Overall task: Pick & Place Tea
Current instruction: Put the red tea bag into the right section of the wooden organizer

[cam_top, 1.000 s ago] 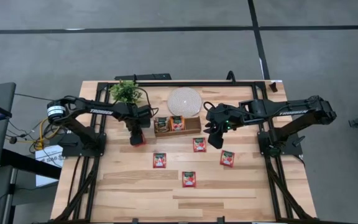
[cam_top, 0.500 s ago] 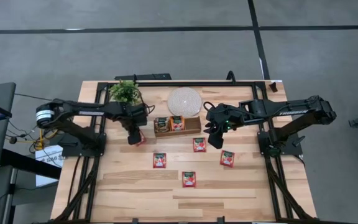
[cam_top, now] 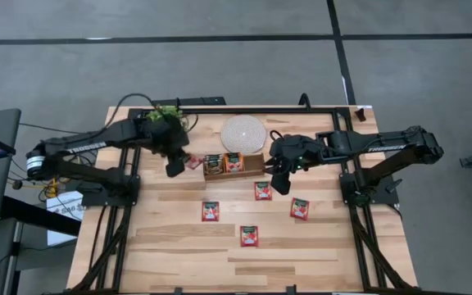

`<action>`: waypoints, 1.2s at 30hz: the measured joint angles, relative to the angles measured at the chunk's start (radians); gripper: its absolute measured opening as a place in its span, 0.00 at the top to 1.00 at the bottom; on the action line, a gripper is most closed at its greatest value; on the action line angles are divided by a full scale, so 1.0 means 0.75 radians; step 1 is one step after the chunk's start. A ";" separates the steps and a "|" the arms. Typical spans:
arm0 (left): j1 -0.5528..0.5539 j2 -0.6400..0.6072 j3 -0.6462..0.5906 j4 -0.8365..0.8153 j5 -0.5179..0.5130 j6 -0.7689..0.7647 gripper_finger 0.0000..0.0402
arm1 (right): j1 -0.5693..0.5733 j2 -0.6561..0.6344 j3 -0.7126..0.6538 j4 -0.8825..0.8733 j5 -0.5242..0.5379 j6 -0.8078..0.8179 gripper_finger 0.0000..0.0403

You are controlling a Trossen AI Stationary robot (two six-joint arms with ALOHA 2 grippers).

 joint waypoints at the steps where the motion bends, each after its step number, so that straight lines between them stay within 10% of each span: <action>1: -0.006 0.001 0.040 0.010 -0.001 0.000 1.00 | -0.001 0.000 0.000 0.031 0.001 -0.018 0.73; 36: -0.226 0.691 0.630 0.634 -0.031 0.339 1.00 | -0.297 0.000 0.000 0.233 -0.042 -0.287 0.50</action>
